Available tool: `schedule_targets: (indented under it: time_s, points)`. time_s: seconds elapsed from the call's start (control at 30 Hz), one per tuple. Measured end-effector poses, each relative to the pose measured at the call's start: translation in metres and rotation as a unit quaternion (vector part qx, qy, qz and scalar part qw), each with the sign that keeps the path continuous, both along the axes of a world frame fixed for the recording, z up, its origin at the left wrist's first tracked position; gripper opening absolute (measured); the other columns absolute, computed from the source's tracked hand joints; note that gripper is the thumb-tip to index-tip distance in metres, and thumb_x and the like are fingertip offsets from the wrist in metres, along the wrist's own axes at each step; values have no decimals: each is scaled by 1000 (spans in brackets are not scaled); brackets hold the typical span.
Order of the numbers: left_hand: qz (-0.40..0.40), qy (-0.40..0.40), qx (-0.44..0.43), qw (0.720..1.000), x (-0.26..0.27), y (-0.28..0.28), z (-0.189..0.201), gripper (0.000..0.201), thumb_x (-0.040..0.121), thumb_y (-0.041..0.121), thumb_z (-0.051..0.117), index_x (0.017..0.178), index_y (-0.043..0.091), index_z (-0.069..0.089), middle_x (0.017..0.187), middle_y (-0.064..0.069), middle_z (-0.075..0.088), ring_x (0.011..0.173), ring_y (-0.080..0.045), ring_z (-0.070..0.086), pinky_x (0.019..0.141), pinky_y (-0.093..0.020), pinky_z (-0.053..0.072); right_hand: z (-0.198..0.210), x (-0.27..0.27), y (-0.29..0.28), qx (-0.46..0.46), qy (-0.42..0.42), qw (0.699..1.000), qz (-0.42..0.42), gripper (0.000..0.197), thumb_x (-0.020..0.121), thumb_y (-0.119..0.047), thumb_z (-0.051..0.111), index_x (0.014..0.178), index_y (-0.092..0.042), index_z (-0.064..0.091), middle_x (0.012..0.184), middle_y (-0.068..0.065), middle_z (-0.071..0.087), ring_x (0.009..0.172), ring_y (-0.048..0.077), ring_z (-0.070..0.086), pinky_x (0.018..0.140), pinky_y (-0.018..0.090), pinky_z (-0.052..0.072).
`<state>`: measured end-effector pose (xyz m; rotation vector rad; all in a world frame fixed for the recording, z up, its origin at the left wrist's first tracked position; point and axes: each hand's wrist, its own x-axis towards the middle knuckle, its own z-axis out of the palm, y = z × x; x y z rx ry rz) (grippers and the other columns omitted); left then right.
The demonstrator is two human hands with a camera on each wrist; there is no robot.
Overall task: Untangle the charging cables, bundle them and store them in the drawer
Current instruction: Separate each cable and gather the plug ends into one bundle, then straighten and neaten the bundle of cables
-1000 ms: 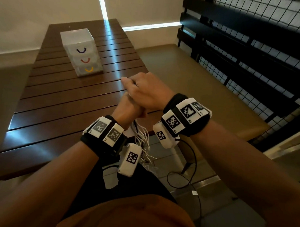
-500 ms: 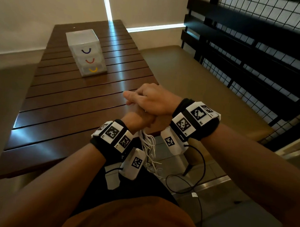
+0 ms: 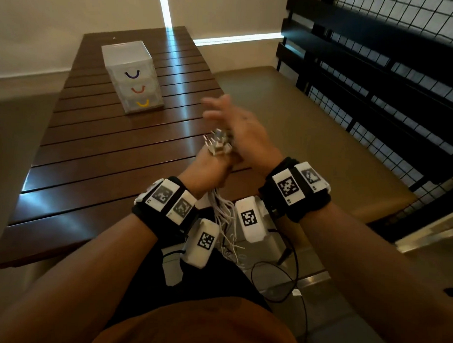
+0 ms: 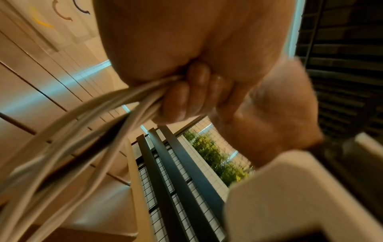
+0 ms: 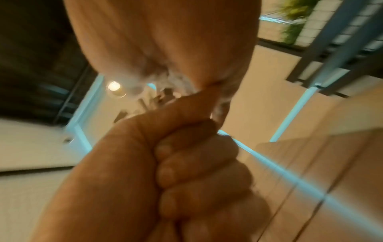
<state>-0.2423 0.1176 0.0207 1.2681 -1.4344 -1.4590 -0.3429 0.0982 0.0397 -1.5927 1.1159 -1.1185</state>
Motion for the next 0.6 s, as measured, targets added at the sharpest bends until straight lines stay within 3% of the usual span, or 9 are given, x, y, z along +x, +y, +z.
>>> schedule_targets:
  time_s: [0.03, 0.1, 0.17, 0.23, 0.3, 0.37, 0.5, 0.57, 0.6]
  points:
    - [28, 48, 13, 998, 1, -4, 3, 36, 95, 4, 49, 62, 17, 41, 43, 6, 34, 34, -7, 28, 37, -17, 22, -5, 0, 1, 36, -54, 998, -16, 49, 102, -47, 24, 134, -24, 54, 122, 1, 62, 110, 7, 57, 89, 20, 46]
    - [105, 135, 56, 984, 4, -14, 8, 32, 96, 13, 53, 65, 17, 45, 42, 7, 42, 34, -6, 39, 37, -15, 33, -25, 9, 7, 141, -148, 978, 44, 55, 99, -57, 24, 132, -26, 54, 118, 3, 64, 107, 11, 61, 90, 29, 51]
    - [156, 194, 87, 965, 13, -22, 12, 34, 93, 23, 60, 63, 18, 46, 45, 5, 45, 40, -8, 46, 43, -19, 42, -43, 23, 15, 208, -200, 954, 85, 60, 97, -59, 28, 129, -16, 56, 108, 9, 67, 95, 16, 66, 83, 31, 55]
    - [190, 217, 90, 953, 26, -32, 8, 40, 92, 30, 62, 60, 20, 41, 43, 4, 36, 40, -10, 38, 44, -22, 38, -52, 30, 22, 166, -116, 978, 49, 46, 101, -49, 34, 122, -14, 55, 94, 12, 64, 74, 18, 61, 64, 28, 51]
    - [216, 206, 97, 950, 42, -45, 3, 38, 92, 32, 63, 63, 19, 40, 45, 3, 36, 43, -12, 40, 45, -24, 40, -60, 31, 23, 43, 33, 998, 35, 31, 98, -36, 50, 123, -18, 54, 98, 6, 65, 75, 12, 60, 68, 28, 48]
    - [217, 184, 120, 951, 56, -53, -5, 37, 91, 31, 64, 64, 20, 42, 47, 5, 40, 49, -11, 46, 49, -24, 45, -64, 30, 19, -35, 163, 986, 25, 26, 95, -33, 56, 117, -20, 59, 95, -4, 68, 80, 9, 62, 72, 27, 49]
    - [161, 138, 164, 964, 71, -56, -15, 38, 85, 47, 65, 61, 22, 50, 54, 9, 55, 59, -9, 52, 61, -27, 43, -47, 31, 14, -94, 290, 952, 21, 25, 96, -38, 50, 88, -17, 63, 71, -1, 64, 64, 19, 58, 60, 37, 46]
    - [108, 110, 187, 970, 84, -58, -21, 38, 76, 58, 67, 73, 21, 61, 69, 5, 64, 69, -12, 59, 68, -27, 44, -30, 27, 7, -74, 309, 947, 51, 30, 98, -36, 48, 79, -17, 61, 64, -4, 58, 57, 14, 52, 56, 32, 39]
    - [91, 80, 178, 977, 92, -60, -24, 47, 68, 63, 71, 85, 20, 65, 79, 2, 68, 80, -14, 62, 72, -27, 44, -21, 24, 2, -58, 321, 943, 68, 31, 98, -35, 47, 78, -17, 62, 62, -5, 55, 54, 10, 48, 54, 28, 37]
